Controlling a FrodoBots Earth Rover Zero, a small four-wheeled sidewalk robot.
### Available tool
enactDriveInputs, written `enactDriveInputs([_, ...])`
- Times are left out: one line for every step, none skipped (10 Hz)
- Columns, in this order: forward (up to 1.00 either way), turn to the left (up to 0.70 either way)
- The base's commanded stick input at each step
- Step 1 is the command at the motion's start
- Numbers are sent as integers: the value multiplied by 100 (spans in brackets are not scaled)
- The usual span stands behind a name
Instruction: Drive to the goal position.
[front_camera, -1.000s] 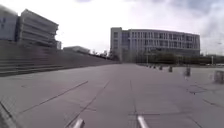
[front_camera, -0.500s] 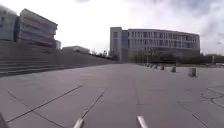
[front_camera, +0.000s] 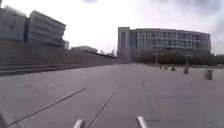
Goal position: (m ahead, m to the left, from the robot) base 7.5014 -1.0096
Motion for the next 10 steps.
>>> enactDriveInputs([100,0])
enactDriveInputs([100,0])
enactDriveInputs([100,0])
enactDriveInputs([100,0])
enactDriveInputs([100,0])
enactDriveInputs([100,0])
enactDriveInputs([100,0])
enactDriveInputs([100,0])
enactDriveInputs([100,0])
enactDriveInputs([100,-6])
